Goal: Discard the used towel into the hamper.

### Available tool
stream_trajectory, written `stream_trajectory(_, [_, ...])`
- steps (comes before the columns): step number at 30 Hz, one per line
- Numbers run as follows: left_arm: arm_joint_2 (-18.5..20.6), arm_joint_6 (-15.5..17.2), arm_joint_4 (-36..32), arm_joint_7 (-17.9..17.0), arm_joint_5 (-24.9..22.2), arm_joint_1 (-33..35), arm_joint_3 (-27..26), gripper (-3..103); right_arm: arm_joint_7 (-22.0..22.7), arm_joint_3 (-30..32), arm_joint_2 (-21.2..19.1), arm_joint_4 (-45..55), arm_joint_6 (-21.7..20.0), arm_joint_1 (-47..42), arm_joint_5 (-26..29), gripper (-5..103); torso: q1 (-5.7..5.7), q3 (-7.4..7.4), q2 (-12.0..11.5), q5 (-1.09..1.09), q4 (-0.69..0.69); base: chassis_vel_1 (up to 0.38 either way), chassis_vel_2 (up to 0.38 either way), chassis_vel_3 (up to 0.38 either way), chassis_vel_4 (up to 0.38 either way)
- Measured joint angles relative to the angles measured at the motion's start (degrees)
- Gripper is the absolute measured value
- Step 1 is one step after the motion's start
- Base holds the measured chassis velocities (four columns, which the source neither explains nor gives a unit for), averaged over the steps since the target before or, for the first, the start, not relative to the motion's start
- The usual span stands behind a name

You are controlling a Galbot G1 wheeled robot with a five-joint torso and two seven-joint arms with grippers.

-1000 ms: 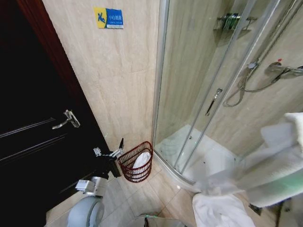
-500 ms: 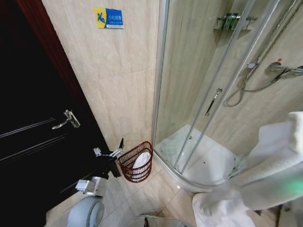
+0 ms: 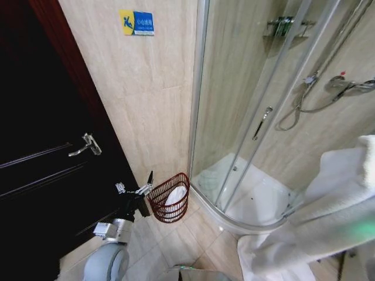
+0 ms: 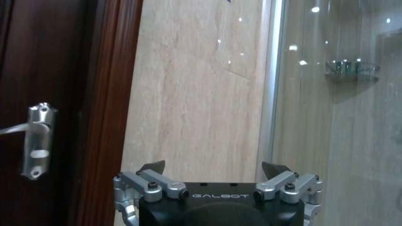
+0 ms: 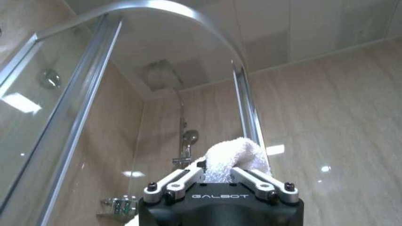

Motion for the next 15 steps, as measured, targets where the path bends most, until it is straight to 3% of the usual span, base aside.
stream_trajectory(15, [0.0, 0.0, 0.0, 0.0, 0.0, 0.0, 0.0, 100, -1.8, -1.3, 0.1, 0.0, 1.8, -0.1, -0.1, 4, 0.03, 0.01, 0.0, -0.01, 0.0, 0.017, -0.02, -0.015, 0.018])
